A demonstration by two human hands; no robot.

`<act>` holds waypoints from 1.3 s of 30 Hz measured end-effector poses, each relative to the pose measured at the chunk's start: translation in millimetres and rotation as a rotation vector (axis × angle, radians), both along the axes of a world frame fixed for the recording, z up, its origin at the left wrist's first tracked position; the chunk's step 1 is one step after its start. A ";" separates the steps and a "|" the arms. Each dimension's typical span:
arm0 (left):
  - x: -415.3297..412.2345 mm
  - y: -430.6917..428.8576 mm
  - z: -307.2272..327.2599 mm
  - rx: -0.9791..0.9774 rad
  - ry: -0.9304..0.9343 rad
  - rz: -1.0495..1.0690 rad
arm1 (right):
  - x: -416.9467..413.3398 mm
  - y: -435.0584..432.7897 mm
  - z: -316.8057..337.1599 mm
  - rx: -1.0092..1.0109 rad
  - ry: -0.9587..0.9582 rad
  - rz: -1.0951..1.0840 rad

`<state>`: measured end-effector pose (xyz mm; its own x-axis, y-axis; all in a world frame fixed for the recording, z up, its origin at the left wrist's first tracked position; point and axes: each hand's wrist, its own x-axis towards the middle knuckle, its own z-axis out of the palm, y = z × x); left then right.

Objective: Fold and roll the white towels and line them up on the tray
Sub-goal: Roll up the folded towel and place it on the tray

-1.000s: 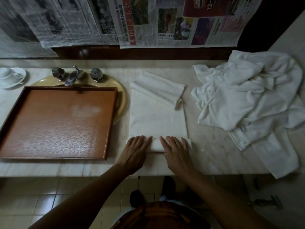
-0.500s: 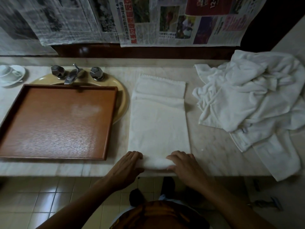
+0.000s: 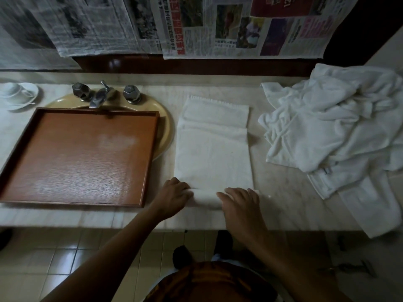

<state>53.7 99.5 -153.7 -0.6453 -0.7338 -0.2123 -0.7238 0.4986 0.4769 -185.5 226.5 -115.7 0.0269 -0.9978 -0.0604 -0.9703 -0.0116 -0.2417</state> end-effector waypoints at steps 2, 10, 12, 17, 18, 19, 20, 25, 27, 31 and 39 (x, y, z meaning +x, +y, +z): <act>-6.1 5.5 11.2 -0.061 -0.061 0.061 | 4.3 9.4 -6.7 0.063 0.046 -0.004; -33.2 78.9 3.6 -0.299 -0.102 -0.044 | 3.7 9.6 -21.4 0.112 0.080 0.021; -34.2 71.1 -4.3 -0.303 -0.153 -0.052 | 1.1 -1.7 -22.1 0.095 0.106 0.027; -38.8 27.9 0.6 -0.321 -0.232 -0.040 | -11.2 -37.2 -16.8 0.122 0.186 0.071; -38.3 20.6 2.6 -0.316 -0.249 -0.053 | -13.9 -42.2 -15.1 0.139 0.201 0.088; -37.2 14.9 3.4 -0.317 -0.254 -0.071 | -16.2 -46.1 -12.8 0.149 0.212 0.103; -35.4 10.8 4.0 -0.321 -0.248 -0.087 | -18.2 -48.0 -10.4 0.159 0.218 0.113; -17.2 19.1 6.4 -0.264 -0.200 -0.136 | -21.3 -29.0 -7.7 0.199 0.155 0.161; -6.6 35.6 7.3 -0.238 -0.158 -0.163 | -16.8 -10.4 -6.7 0.256 0.100 0.160; 8.0 62.6 13.6 -0.135 -0.095 -0.155 | -14.6 15.2 -0.5 0.325 -0.052 0.060; 3.6 55.6 29.3 0.084 0.037 0.063 | -32.0 -11.0 7.8 0.322 -0.106 0.118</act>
